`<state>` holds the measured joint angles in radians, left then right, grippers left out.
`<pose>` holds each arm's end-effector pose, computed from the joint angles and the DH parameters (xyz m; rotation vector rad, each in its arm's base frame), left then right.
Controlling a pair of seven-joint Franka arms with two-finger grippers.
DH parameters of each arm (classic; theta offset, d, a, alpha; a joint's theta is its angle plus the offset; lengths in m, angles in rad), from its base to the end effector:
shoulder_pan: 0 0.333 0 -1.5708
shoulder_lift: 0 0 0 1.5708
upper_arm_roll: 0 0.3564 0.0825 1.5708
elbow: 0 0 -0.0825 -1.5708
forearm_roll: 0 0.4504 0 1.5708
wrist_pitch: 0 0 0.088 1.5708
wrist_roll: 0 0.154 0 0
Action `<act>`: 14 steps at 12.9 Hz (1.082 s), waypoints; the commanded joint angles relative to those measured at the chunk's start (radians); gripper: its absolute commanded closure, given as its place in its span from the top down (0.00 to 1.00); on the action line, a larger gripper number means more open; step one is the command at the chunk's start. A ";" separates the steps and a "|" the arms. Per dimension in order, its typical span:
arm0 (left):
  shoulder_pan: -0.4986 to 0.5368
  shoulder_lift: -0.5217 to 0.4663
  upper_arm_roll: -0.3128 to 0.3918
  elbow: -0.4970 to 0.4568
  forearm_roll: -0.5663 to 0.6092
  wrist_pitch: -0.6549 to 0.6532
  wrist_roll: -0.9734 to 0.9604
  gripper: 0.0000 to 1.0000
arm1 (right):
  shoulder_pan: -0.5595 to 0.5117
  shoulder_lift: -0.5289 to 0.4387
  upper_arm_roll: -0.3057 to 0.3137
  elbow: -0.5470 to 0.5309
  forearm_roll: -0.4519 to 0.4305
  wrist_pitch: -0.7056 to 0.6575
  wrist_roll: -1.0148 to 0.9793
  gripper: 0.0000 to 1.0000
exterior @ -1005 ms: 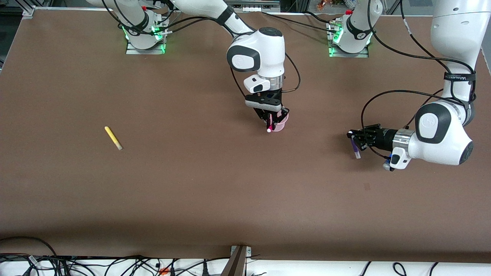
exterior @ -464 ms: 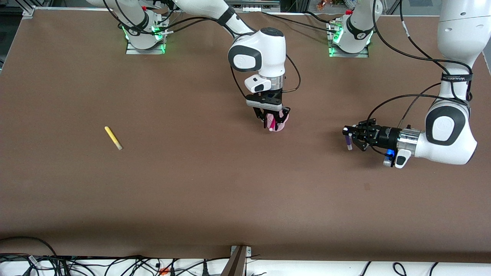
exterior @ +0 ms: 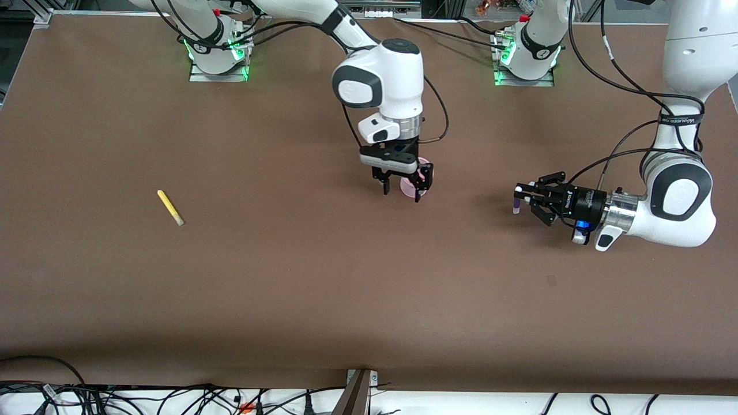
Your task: Organize pens into pink holder with both arms
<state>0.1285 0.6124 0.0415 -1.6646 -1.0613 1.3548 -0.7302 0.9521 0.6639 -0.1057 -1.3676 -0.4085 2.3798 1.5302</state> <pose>0.6703 -0.0379 0.2473 1.6718 1.1645 -1.2962 0.5696 0.6467 0.3284 -2.8248 0.5739 -0.7219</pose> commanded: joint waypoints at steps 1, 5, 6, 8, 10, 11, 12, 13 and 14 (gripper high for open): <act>0.007 0.053 -0.008 0.000 -0.106 -0.095 -0.023 0.00 | -0.090 -0.122 0.009 -0.015 0.255 -0.147 -0.335 0.85; -0.042 0.049 -0.014 -0.092 -0.219 -0.111 -0.075 0.00 | -0.313 -0.254 0.006 -0.013 0.493 -0.454 -0.885 0.85; -0.058 0.044 -0.034 -0.093 -0.235 -0.103 -0.110 0.00 | -0.372 -0.270 0.005 -0.013 0.510 -0.515 -1.001 0.85; -0.066 -0.020 -0.078 -0.148 -0.270 -0.025 -0.167 0.00 | -0.441 -0.293 -0.031 -0.013 0.510 -0.611 -1.199 0.86; -0.064 -0.071 -0.144 -0.196 -0.275 0.084 -0.192 0.00 | -0.443 -0.302 -0.128 -0.022 0.510 -0.695 -1.384 0.86; -0.064 -0.081 -0.169 -0.222 -0.281 0.122 -0.192 0.00 | -0.443 -0.303 -0.171 -0.043 0.508 -0.706 -1.448 0.86; -0.064 -0.097 -0.193 -0.257 -0.290 0.165 -0.180 0.00 | -0.443 -0.311 -0.213 -0.077 0.511 -0.702 -1.517 0.86; -0.063 -0.111 -0.215 -0.295 -0.296 0.211 -0.158 0.00 | -0.443 -0.316 -0.242 -0.114 0.511 -0.691 -1.567 0.86; -0.063 -0.129 -0.247 -0.323 -0.322 0.252 -0.147 0.00 | -0.443 -0.329 -0.274 -0.137 0.511 -0.676 -1.616 0.86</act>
<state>0.0624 0.5502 -0.1678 -1.8855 -1.3270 1.5349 -0.9100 0.4982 0.3817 -0.3336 -1.4262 0.0846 1.6831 -0.0001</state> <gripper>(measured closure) 0.815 0.141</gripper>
